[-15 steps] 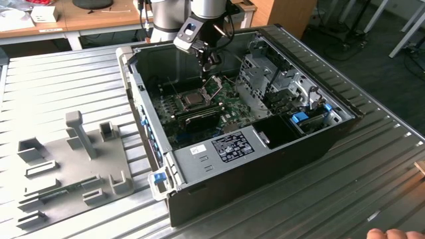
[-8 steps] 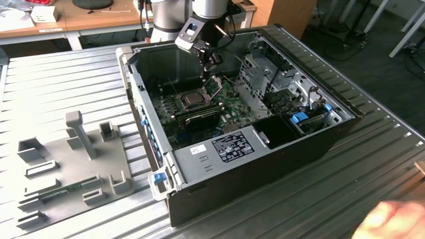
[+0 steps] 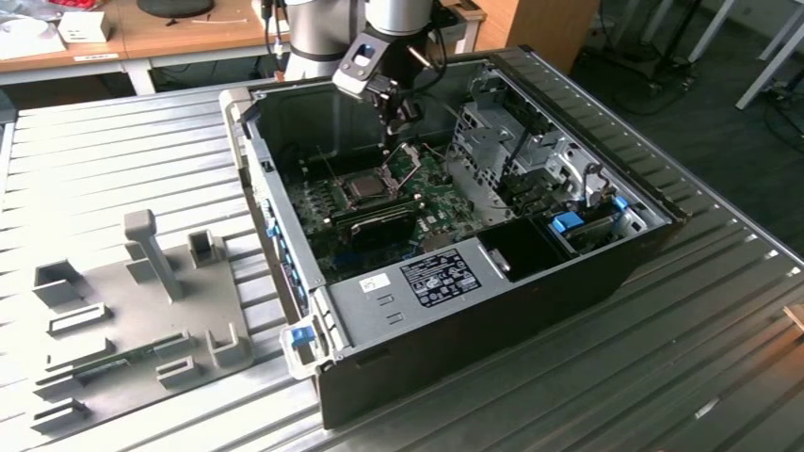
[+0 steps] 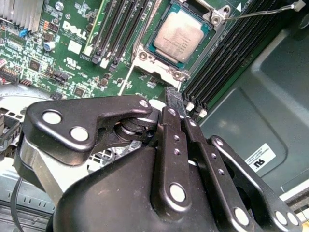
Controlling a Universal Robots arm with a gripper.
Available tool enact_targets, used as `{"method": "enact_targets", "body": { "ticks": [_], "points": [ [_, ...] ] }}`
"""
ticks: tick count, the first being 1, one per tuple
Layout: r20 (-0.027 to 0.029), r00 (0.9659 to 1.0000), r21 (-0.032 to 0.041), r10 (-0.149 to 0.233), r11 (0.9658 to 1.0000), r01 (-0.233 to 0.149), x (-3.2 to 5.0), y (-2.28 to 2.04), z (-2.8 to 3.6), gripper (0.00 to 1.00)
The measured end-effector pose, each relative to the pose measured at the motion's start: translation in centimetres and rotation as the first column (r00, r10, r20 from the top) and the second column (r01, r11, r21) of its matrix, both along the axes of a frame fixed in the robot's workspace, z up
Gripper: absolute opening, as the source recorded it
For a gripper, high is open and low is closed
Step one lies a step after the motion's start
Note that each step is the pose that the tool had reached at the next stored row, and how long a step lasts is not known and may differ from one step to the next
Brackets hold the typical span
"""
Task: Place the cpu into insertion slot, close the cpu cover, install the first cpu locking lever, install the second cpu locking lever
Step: 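Close the cpu cover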
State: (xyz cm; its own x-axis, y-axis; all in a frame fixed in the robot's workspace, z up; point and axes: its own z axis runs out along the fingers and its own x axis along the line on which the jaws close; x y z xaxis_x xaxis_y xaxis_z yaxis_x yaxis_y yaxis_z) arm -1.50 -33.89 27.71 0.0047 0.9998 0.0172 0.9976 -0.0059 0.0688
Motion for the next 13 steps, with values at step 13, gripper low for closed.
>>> {"method": "enact_targets", "body": {
  "ticks": [13],
  "points": [
    [-0.0001, 1.0, -0.0001, 0.0, 1.0, 0.0, 0.62, 0.0, 0.0, 0.1]
  ]
}}
